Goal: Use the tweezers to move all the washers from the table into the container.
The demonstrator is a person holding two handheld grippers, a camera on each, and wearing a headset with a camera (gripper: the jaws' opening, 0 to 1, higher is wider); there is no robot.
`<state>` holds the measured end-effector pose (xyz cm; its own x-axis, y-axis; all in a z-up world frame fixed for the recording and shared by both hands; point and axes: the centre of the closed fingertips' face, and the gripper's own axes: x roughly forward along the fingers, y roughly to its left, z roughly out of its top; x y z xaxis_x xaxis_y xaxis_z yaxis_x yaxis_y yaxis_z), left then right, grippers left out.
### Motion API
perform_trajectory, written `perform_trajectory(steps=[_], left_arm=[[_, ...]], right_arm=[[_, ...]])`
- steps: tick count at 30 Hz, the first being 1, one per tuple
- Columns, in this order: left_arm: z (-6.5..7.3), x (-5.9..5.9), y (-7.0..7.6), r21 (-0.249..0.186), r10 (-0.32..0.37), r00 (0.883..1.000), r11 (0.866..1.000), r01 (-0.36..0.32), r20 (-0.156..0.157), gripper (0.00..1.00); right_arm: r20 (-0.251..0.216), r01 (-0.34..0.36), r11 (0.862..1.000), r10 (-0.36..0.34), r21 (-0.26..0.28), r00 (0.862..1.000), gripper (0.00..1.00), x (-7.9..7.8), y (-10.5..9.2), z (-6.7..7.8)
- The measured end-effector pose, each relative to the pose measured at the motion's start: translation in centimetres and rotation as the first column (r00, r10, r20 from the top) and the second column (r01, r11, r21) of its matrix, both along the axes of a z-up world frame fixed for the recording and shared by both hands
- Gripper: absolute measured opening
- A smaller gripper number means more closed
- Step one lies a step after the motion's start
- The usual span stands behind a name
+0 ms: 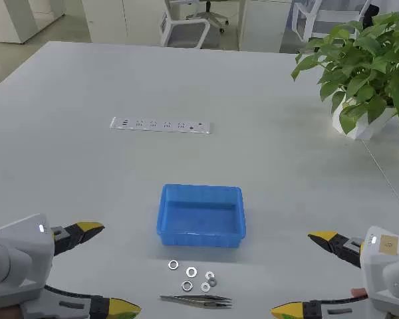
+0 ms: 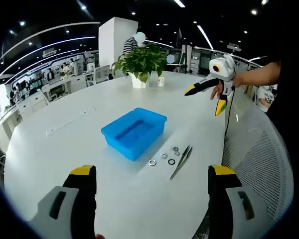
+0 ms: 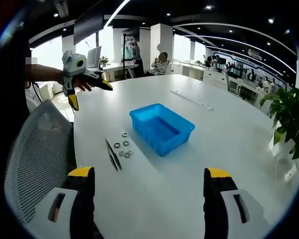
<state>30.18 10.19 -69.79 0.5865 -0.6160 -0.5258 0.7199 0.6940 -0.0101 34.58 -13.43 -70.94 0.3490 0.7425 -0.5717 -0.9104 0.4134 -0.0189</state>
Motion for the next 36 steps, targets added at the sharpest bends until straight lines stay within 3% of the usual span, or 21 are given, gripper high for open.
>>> perform_trajectory(steps=[36], left_arm=[[0.33, 0.11, -0.22, 0.018, -0.011, 1.000, 1.000, 0.010, 0.013, 0.99]], right_arm=[[0.004, -0.005, 1.000, 0.005, -0.003, 1.000, 0.91, 0.32, -0.08, 0.06]])
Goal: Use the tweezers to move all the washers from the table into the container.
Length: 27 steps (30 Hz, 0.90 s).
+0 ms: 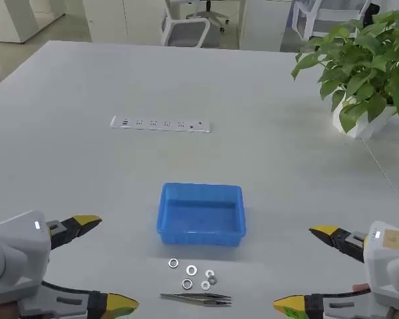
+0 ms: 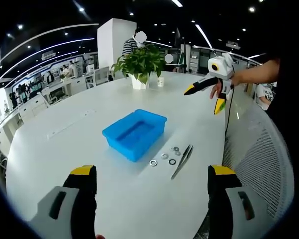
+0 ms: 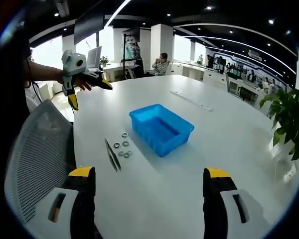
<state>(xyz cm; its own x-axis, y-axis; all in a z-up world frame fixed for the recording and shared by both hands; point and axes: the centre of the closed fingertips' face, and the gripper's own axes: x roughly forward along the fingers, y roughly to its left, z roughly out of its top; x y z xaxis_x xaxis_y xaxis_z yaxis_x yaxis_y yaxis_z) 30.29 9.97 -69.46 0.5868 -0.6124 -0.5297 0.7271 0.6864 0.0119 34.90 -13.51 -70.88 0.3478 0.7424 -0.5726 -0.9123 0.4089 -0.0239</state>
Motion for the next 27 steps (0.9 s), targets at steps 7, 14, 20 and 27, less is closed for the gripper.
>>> perform_trajectory(steps=[7, 14, 20, 27], left_arm=[[0.0, 0.2, 0.0, 0.003, -0.002, 1.000, 1.000, 0.002, 0.006, 0.99], [0.2, 0.1, -0.1, 0.008, -0.008, 1.000, 1.000, 0.008, 0.007, 0.99], [0.1, -0.1, -0.4, 0.022, -0.025, 1.000, 0.999, 0.025, 0.008, 0.98], [-0.8, -0.5, -1.1, 0.044, -0.057, 0.998, 0.997, 0.057, -0.003, 0.95]], right_arm=[[0.006, -0.004, 1.000, 0.004, 0.000, 1.000, 0.91, 0.1, 0.1, 0.1], [0.013, -0.006, 1.000, 0.006, 0.000, 1.000, 0.91, 0.2, 0.2, 0.3], [0.018, -0.018, 1.000, 0.019, -0.010, 1.000, 0.90, 0.1, 0.2, 0.4], [0.017, -0.064, 0.997, 0.065, -0.051, 0.998, 0.84, -0.4, 0.6, -0.4]])
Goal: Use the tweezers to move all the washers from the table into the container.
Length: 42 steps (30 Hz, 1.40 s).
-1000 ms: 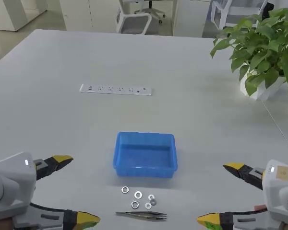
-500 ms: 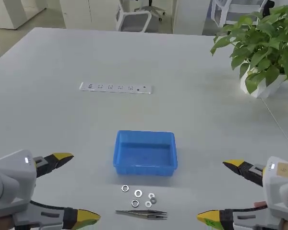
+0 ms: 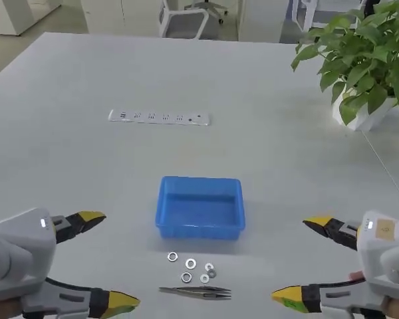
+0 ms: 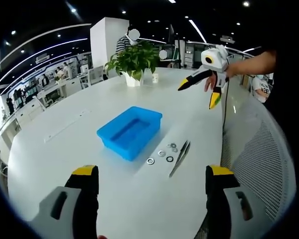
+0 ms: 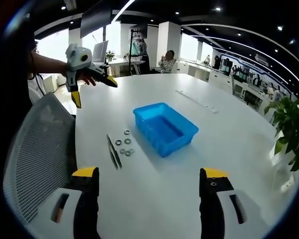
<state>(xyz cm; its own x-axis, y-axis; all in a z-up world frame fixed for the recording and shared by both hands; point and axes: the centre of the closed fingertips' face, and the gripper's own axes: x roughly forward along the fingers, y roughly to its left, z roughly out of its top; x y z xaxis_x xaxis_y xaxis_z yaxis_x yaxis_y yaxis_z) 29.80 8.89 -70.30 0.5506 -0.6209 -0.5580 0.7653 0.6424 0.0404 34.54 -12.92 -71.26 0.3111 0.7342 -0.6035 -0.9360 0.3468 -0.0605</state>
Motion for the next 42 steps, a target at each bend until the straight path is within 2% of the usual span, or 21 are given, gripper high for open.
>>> perform_trajectory(steps=[11, 15, 18, 23, 28, 31, 35, 36, 40, 42], left_arm=[[-1.6, -0.4, -1.2, 0.019, -0.057, 0.998, 0.998, 0.057, -0.026, 0.86], [-2.2, -0.4, -1.5, 0.023, -0.077, 0.996, 0.997, 0.078, -0.036, 0.80], [-3.1, -0.6, -1.7, 0.046, -0.102, 0.993, 0.994, 0.104, -0.053, 0.77], [-3.6, -0.6, -2.3, 0.040, -0.123, 0.991, 0.991, 0.125, -0.056, 0.71], [-4.1, -0.5, -2.7, 0.033, -0.137, 0.988, 0.990, 0.139, -0.065, 0.70], [-4.6, -0.7, -3.0, 0.043, -0.156, 0.985, 0.986, 0.159, -0.069, 0.67], [-5.2, -0.9, -3.2, 0.062, -0.177, 0.981, 0.981, 0.182, -0.076, 0.59], [-5.4, -1.0, -3.3, 0.070, -0.188, 0.979, 0.978, 0.194, -0.083, 0.56], [-6.2, -1.3, -3.6, 0.088, -0.226, 0.969, 0.968, 0.235, -0.098, 0.50], [-6.5, -1.3, -3.8, 0.095, -0.240, 0.966, 0.964, 0.249, -0.102, 0.46]], right_arm=[[-0.021, -0.096, 0.995, 0.095, -0.037, 0.995, 0.72, -0.9, 1.5, -1.3], [-0.032, -0.132, 0.990, 0.130, -0.049, 0.991, 0.67, -1.3, 2.2, -1.6], [-0.042, -0.164, 0.985, 0.162, -0.059, 0.986, 0.64, -1.7, 2.8, -2.0], [-0.052, -0.204, 0.977, 0.201, -0.067, 0.978, 0.60, -2.1, 3.6, -2.5], [-0.063, -0.253, 0.964, 0.249, -0.075, 0.966, 0.54, -2.6, 4.7, -3.0], [-0.070, -0.291, 0.952, 0.285, -0.094, 0.956, 0.49, -3.1, 5.2, -3.5], [-0.063, -0.326, 0.939, 0.320, -0.114, 0.945, 0.41, -3.3, 5.8, -4.2], [-0.066, -0.340, 0.933, 0.334, -0.121, 0.940, 0.40, -3.5, 6.0, -4.3], [-0.073, -0.358, 0.925, 0.351, -0.126, 0.934, 0.36, -3.7, 6.6, -4.7], [-0.079, -0.377, 0.917, 0.369, -0.132, 0.926, 0.35, -3.9, 6.9, -5.0]])
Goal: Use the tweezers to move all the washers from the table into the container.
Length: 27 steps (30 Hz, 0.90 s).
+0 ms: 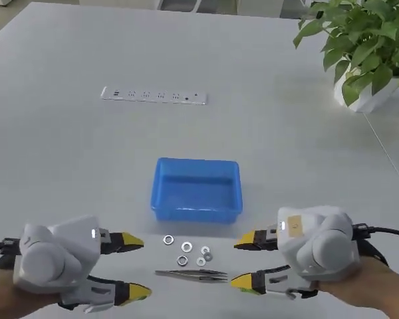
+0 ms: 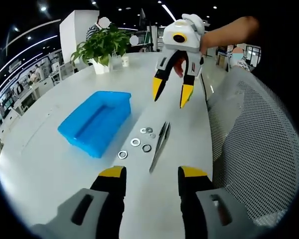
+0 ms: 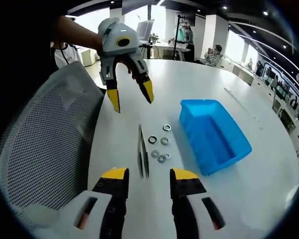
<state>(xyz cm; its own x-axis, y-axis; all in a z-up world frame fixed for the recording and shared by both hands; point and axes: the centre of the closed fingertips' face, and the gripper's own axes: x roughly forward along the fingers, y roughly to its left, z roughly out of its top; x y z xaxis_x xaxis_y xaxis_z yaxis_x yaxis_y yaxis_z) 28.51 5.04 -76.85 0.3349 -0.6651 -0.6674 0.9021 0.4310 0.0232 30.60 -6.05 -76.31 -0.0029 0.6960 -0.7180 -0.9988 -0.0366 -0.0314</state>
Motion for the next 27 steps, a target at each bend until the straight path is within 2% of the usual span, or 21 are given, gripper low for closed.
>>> perform_trajectory(steps=[7, 10, 16, 21, 27], left_arm=[[-1.3, 0.0, -0.5, 0.047, -0.054, 0.999, 0.997, 0.054, -0.007, 0.33], [-1.7, 0.1, -0.8, 0.054, -0.066, 0.998, 0.996, 0.067, -0.014, 0.28], [-2.5, 0.3, -1.2, 0.075, -0.097, 0.995, 0.992, 0.098, -0.024, 0.22], [-3.2, 0.5, -1.2, 0.111, -0.135, 0.990, 0.984, 0.138, -0.033, 0.17], [-3.7, 0.8, -1.4, 0.122, -0.156, 0.987, 0.980, 0.160, -0.041, 0.13]], right_arm=[[0.005, -0.054, 0.998, 0.054, -0.031, 0.999, 0.28, -0.7, 1.1, -1.2], [0.007, -0.075, 0.996, 0.075, -0.051, 0.997, 0.26, -1.0, 1.5, -1.8], [0.005, -0.095, 0.993, 0.096, -0.076, 0.995, 0.22, -1.0, 2.6, -2.8], [0.006, -0.121, 0.987, 0.122, -0.109, 0.992, 0.20, -1.1, 3.2, -3.6], [0.002, -0.125, 0.984, 0.126, -0.125, 0.992, 0.18, -1.1, 3.5, -4.2]])
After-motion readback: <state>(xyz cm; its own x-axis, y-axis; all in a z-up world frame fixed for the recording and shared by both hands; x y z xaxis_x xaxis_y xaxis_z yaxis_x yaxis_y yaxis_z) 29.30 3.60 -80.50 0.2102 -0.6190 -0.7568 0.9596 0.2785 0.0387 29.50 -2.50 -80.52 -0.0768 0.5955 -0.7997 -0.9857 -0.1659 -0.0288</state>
